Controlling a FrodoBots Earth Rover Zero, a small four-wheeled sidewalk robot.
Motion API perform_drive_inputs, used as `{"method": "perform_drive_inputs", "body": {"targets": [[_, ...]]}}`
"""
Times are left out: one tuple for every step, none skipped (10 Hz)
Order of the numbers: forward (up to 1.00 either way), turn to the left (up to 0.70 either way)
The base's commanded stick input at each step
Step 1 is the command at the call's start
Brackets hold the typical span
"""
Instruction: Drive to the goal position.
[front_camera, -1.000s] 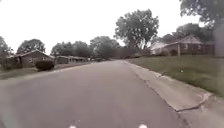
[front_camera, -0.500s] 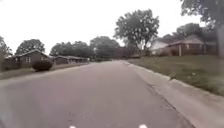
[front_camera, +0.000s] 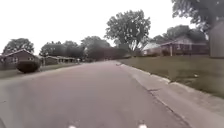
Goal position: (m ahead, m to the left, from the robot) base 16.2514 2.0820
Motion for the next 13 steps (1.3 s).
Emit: {"method": "perform_drive_inputs", "body": {"targets": [[1.0,-0.08],[1.0,-0.27],[1.0,-0.29],[1.0,-0.25],[1.0,-0.2],[1.0,-0.15],[1.0,-0.1],[1.0,0.0],[1.0,0.0],[1.0,-0.09],[1.0,-0.19],[1.0,-0.34],[1.0,-0.15]]}}
